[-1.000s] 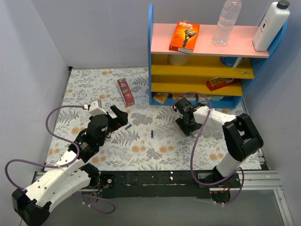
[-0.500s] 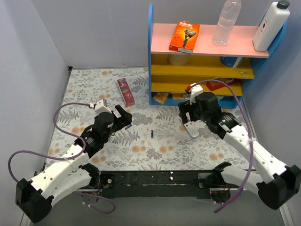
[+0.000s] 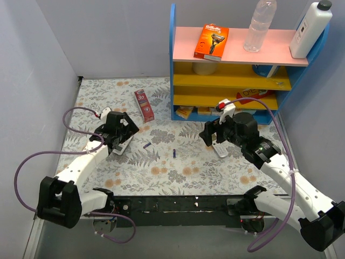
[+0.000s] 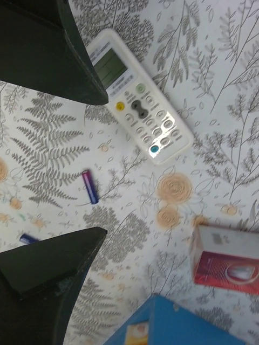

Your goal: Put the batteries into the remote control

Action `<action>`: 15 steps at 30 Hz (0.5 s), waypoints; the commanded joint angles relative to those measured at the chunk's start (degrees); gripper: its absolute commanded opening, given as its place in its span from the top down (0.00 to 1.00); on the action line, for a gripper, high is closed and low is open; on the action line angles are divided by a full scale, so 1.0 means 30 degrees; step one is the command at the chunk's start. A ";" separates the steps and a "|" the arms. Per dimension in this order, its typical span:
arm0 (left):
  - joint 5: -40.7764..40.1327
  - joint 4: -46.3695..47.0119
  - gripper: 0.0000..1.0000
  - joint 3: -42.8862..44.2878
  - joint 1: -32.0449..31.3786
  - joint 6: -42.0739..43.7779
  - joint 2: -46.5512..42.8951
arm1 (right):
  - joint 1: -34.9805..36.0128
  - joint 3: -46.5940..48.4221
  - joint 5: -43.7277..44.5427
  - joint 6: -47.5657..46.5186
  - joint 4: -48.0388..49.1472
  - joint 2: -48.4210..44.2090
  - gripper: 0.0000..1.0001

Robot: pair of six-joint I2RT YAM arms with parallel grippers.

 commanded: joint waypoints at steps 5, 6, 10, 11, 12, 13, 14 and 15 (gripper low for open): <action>-0.0256 -0.1459 0.02 0.2821 0.1670 0.5348 0.4606 | 0.0041 -0.0594 -0.2035 -0.0337 0.1909 -0.0220 0.04; -0.0314 -0.1430 0.02 0.2969 0.1699 0.5789 0.4992 | 0.0012 -0.0740 -0.2093 -0.0454 0.1968 -0.0278 0.04; -0.0110 -0.1371 0.02 0.3439 0.1700 0.7840 0.6780 | 0.0041 -0.0946 -0.2327 -0.0718 0.2115 -0.0337 0.04; 0.0093 -0.1342 0.02 0.3555 0.1700 0.8453 0.7073 | 0.0041 -0.0975 -0.2328 -0.0777 0.2144 -0.0337 0.04; 0.0124 -0.1370 0.02 0.3788 0.1700 0.8720 0.7598 | 0.0041 -0.1005 -0.2357 -0.0806 0.2115 -0.0366 0.04; 0.0124 -0.1284 0.02 0.3849 0.1700 0.8926 0.7835 | 0.0041 -0.1034 -0.2357 -0.0894 0.2144 -0.0366 0.04; 0.0182 -0.1196 0.02 0.3936 0.1700 0.9450 0.8070 | 0.0041 -0.1063 -0.2386 -0.0924 0.2144 -0.0366 0.04; 0.0357 -0.1224 0.02 0.4169 0.1729 0.9629 0.8507 | 0.0041 -0.1093 -0.2387 -0.0895 0.2173 -0.0366 0.04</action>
